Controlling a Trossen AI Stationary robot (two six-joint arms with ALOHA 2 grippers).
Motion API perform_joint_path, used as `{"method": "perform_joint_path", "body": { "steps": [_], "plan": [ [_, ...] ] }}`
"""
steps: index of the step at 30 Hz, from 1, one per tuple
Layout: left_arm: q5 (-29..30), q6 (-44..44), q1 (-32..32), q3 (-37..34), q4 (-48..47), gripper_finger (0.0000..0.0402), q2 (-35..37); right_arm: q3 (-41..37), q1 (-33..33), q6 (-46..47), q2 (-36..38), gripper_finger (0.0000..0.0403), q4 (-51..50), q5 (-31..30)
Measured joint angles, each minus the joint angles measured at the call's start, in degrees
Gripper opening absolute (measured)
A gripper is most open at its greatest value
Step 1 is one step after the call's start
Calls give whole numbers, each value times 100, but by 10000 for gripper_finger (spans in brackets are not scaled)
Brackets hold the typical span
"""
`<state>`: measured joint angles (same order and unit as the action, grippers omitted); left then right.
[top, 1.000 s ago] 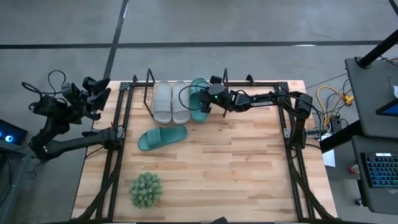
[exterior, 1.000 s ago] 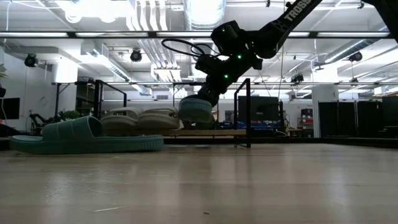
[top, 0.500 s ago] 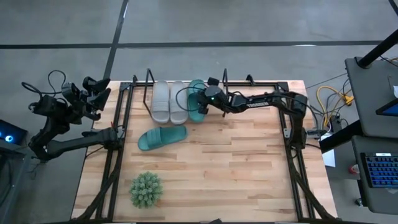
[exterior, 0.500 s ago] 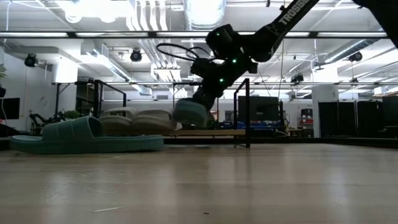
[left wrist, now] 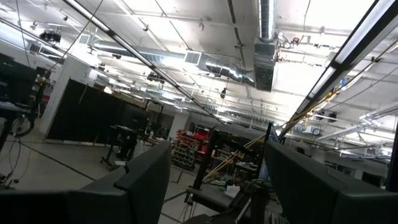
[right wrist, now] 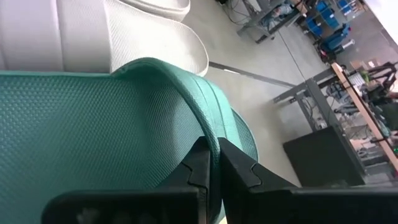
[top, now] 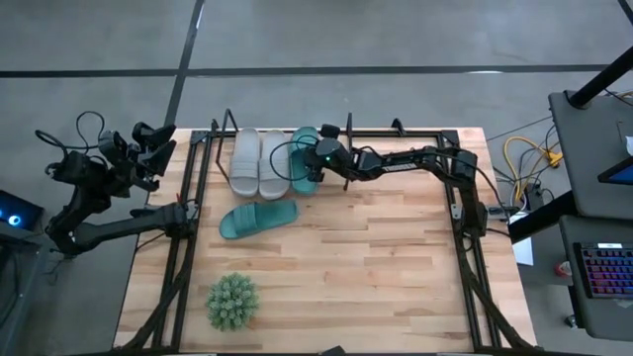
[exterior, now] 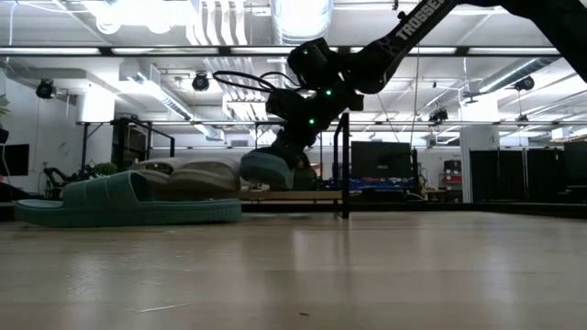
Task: Pick and place slides into the shelf
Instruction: Put the bottom green slipper on the shelf
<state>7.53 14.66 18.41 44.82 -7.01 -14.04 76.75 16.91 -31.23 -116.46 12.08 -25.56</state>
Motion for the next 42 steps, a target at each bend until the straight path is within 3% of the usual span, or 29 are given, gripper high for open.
{"method": "perform_joint_path", "body": {
  "steps": [30, 42],
  "plan": [
    [-58, 5, -2, 0, -3, 244, 0, 218, 48, 32, -385, 9, 205, -103],
    [-122, 2, -2, 0, -4, 244, 0, 234, 48, 295, -385, 72, -49, 1]
  ]
}}
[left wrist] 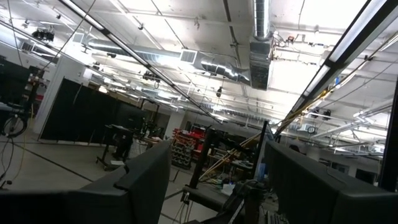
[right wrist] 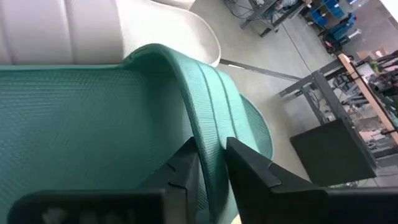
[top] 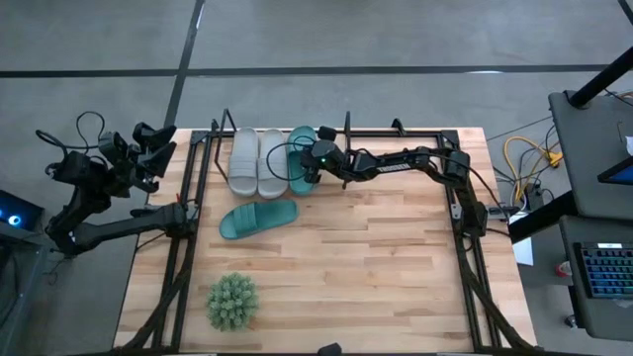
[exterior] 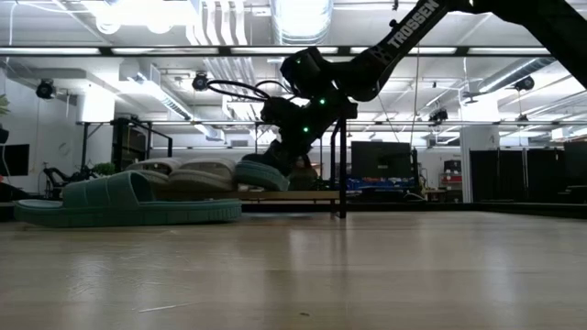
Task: Pick and place slides into the shelf
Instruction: Put the bottom green slipper on the shelf, then put the green slipper on the shelf
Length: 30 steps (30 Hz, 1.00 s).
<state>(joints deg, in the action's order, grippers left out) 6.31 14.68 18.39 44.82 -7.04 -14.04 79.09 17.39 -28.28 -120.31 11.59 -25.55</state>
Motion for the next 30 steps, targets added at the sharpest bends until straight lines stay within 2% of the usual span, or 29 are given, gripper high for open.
{"method": "perform_joint_path", "body": {
  "steps": [8, 21, 24, 30],
  "plan": [
    [-16, -1, 0, 0, -1, 244, 0, 0, -3, 400, 242, 105, -686, 97],
    [-51, -2, 0, 0, -3, 244, 0, 261, -70, 652, 512, 126, -1510, 519],
    [-66, -2, 0, 0, -3, 244, 0, 457, -128, 935, 549, 129, -1767, 603],
    [-66, -4, 2, 0, -56, 244, 0, 781, -219, 2124, 852, 126, -2025, 1291]
  ]
}}
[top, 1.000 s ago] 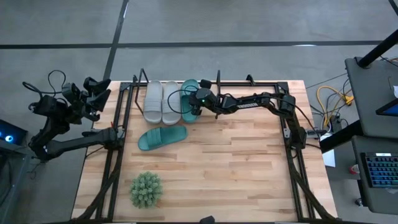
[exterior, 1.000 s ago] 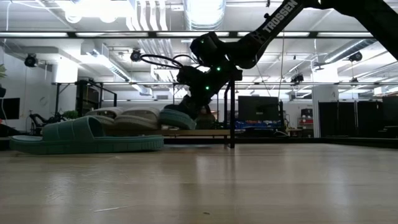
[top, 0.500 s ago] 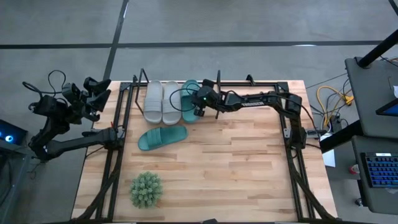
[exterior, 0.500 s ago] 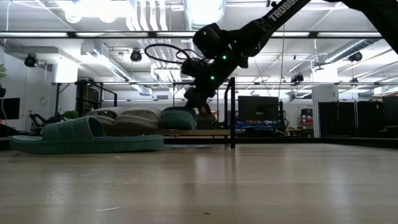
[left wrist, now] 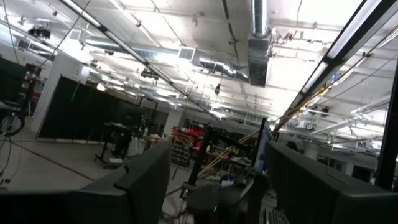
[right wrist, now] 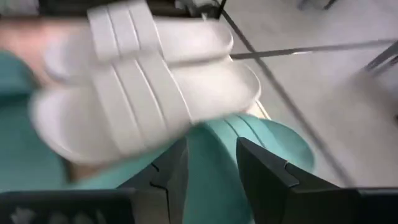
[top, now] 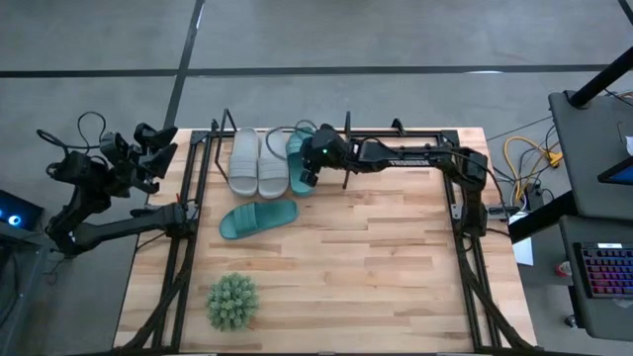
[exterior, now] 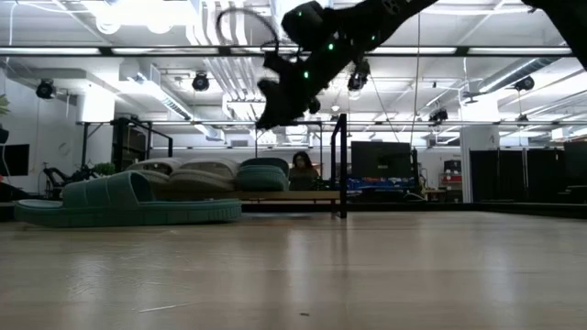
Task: Pick and place slides into the shelf
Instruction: Put the green slipper on the shelf
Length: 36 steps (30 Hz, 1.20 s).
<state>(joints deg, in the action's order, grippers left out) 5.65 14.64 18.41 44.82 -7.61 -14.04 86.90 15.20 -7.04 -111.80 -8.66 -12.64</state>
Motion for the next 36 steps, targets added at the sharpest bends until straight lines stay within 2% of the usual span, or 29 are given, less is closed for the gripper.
{"method": "perform_joint_path", "body": {
  "steps": [4, 9, 17, 23, 29, 32, 36],
  "plan": [
    [0, -1, 1, 0, -255, 244, 0, 8, -45, 1279, 340, 120, -10, 256],
    [-77, -2, 1, 0, -350, 244, 0, 11, -67, 2802, 661, 112, 43, 922],
    [-87, -28, -1, 0, -422, 244, 17, 10, -133, 4817, 805, 103, 45, 1761],
    [-212, -2, 1, 9, -784, 244, 23, 10, -258, 4756, 812, 104, 47, 1905],
    [-841, 4, -2, 132, -2596, 244, 28, 10, -328, 4707, 816, 100, 47, 1906],
    [-859, 552, -2, 143, -3602, 244, 4, 10, -336, 4705, 816, 97, 45, 1906],
    [-779, 1693, -2, 77, -4620, 244, -17, 8, -334, 4694, 816, 96, 45, 1906]
  ]
}}
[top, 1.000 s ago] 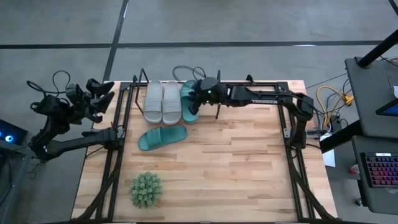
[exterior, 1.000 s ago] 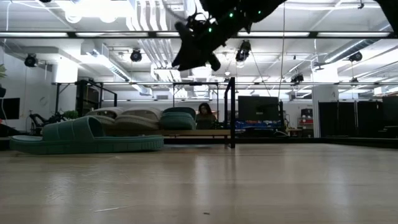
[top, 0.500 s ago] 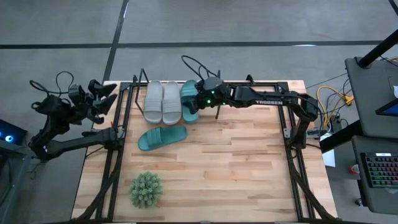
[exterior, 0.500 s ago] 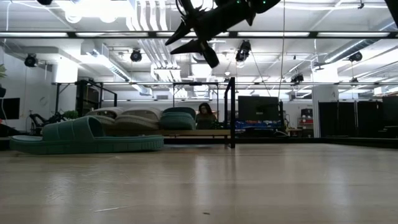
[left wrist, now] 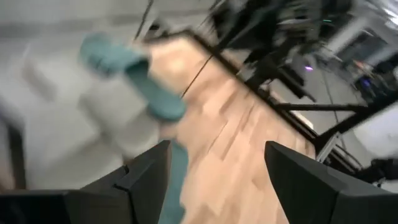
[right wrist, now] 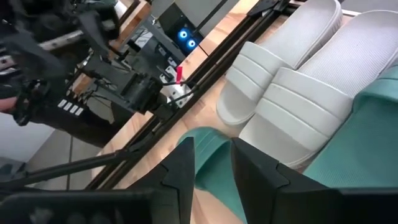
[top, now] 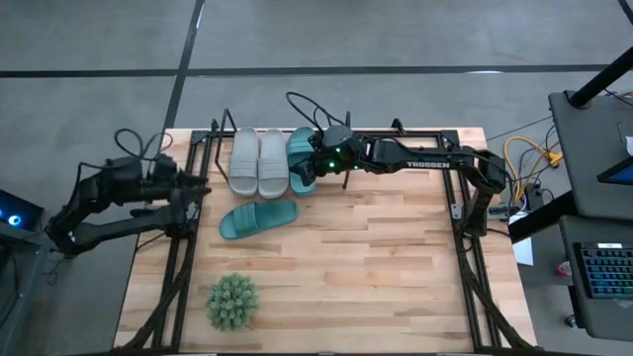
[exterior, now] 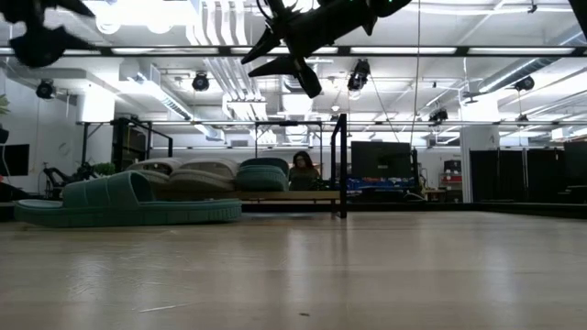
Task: Pick and place slides into the shelf
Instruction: Put the green slipper on the shelf
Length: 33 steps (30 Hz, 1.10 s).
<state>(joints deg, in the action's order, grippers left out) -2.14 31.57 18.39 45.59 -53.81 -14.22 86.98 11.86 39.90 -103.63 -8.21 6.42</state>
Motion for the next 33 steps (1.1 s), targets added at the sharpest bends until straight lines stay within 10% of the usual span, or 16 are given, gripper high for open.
{"method": "perform_joint_path", "body": {
  "steps": [10, 33],
  "plan": [
    [119, 3258, 2, -527, -1345, 244, -106, 0, 0, -143, 0, 91, -4, -26],
    [-566, 4431, -17, -540, 1031, 244, -1575, -4, -22, -690, 36, 82, -301, 204]
  ]
}}
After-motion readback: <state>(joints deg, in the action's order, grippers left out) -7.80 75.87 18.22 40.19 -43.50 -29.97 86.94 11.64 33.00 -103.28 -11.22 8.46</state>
